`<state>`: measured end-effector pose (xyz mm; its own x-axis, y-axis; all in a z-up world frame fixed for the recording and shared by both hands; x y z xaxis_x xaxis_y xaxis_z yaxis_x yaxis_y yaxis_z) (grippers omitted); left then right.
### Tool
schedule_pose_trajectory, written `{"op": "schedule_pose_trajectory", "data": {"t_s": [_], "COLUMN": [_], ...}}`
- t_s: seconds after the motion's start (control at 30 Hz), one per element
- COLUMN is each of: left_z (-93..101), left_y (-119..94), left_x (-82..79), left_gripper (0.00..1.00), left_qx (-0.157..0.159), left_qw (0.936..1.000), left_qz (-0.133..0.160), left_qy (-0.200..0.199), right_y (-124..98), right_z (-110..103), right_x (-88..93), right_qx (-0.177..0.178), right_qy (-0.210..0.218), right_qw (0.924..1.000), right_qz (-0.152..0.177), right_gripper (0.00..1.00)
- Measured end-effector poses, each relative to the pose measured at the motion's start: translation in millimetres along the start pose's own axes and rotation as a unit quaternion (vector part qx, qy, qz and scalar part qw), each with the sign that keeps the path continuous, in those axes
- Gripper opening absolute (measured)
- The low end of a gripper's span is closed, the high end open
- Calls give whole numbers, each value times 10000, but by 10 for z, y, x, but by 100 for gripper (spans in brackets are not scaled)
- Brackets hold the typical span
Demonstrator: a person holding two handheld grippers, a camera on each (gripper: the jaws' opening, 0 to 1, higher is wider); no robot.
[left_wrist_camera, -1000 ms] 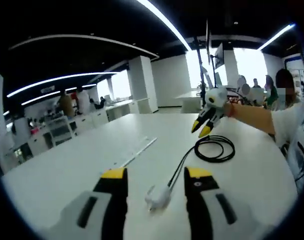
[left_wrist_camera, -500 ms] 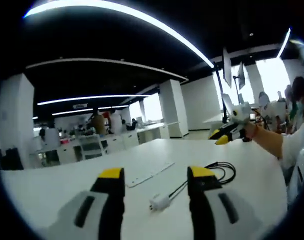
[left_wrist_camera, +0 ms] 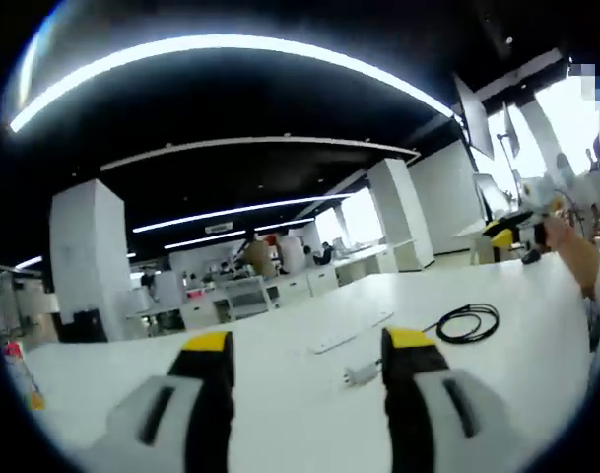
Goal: Plug the desk Type‑C cable into the charger adapter.
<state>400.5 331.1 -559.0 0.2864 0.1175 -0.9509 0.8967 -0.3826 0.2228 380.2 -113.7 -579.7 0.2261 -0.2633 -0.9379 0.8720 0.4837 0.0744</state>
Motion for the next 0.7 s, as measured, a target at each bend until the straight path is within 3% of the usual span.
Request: {"op": "schedule_pose_trajectory", "data": {"t_s": [0.27,0.3,0.33,0.43,0.57,0.7], "left_z": [-26,-64,-72,-81,-147,-169], "left_y": [-330,-409,-439,-498,-530,-559], "left_x": [95,155,184,269,414,516], "left_gripper": [66,66,67,69,69,69], "left_qx": [-651,-973,-1093,-1375,-1692,-1924], "left_qw": [9975,9949,9937,9901,9853,9807], "left_qz": [239,242,265,277,219,229], "left_qy": [-110,-60,-24,17,69,247], "right_y": [-261,-317,-331,-373,-444,-518], "right_z": [-66,-90,-97,-133,-62,-30], "right_x": [164,206,218,303,502,576], "right_qx": [395,553,621,828,1397,1590], "right_qy": [65,92,128,300,281,332], "right_qw": [9992,9982,9977,9954,9893,9859], "right_qz": [90,189,250,385,314,415], "right_gripper": [35,37,39,43,44,44]}}
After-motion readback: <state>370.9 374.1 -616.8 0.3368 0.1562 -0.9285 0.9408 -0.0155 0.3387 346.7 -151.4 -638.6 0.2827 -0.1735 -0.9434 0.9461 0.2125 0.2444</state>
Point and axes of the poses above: the point that each gripper's makers call its tool centre point, and the gripper's own axes: y roughly forward along the fingers, z roughly to its right, x roughly out of its underside, the point moved 4 cm from there along -y, roughly backward along the fingers, and after that the axes turned 5 degrees about z, right-handed, at the moved point
